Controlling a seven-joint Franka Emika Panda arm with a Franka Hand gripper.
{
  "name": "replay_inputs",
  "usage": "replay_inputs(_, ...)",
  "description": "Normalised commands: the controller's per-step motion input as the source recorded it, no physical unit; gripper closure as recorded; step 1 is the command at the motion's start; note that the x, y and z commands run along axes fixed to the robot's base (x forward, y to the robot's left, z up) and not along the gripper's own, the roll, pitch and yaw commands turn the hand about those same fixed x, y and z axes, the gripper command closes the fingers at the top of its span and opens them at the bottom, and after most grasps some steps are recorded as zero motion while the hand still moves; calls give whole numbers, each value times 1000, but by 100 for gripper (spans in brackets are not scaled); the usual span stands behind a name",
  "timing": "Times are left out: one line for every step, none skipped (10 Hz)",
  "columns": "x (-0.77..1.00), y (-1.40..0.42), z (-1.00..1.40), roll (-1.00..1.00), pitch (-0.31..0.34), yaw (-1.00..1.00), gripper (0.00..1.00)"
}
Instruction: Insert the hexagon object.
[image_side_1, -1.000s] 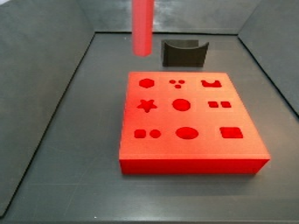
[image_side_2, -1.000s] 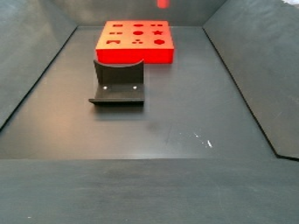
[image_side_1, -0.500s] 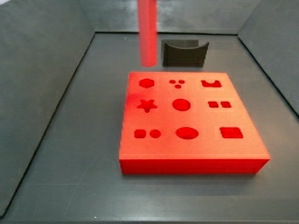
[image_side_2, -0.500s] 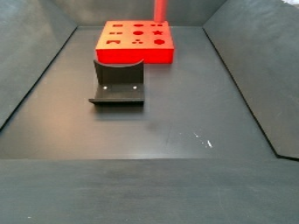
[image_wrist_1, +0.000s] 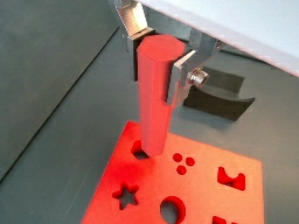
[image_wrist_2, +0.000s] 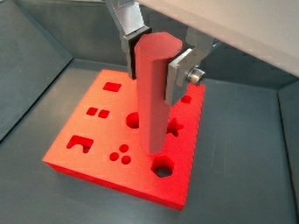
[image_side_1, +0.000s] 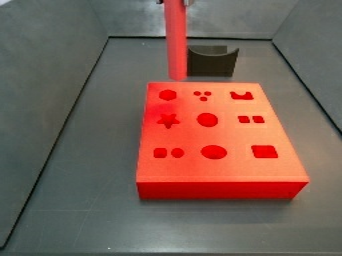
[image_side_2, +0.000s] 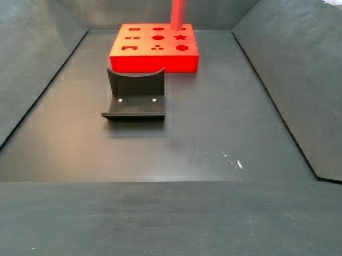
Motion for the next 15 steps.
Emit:
replay_inputs(0, 49, -349, 113, 0, -163, 100)
replay_inputs(40, 26, -280, 159, 29, -149, 100)
replay_inputs(0, 106, -303, 7, 0, -117, 100)
replay_inputs(0, 91, -297, 0, 0, -94, 100)
replay_inputs(0, 51, -266, 0, 0, -69, 100)
replay_inputs(0, 0, -243, 0, 0, -40, 100)
replay_inputs(0, 0, -186, -9, -19, -29, 100)
replay_inputs(0, 0, -200, 0, -14, -40, 100)
replay_inputs(-29, 29, -209, 0, -4, -46, 100)
replay_inputs(-74, 34, -206, 0, -16, -46, 100)
replay_inputs(0, 0, -191, 0, -36, 0, 100)
replay_inputs(0, 0, -206, 0, -50, 0, 100)
replay_inputs(0, 14, -231, 0, -59, 6, 100)
replay_inputs(86, 11, -217, 0, -66, 174, 100)
replay_inputs(94, 51, -237, 0, -60, 191, 100)
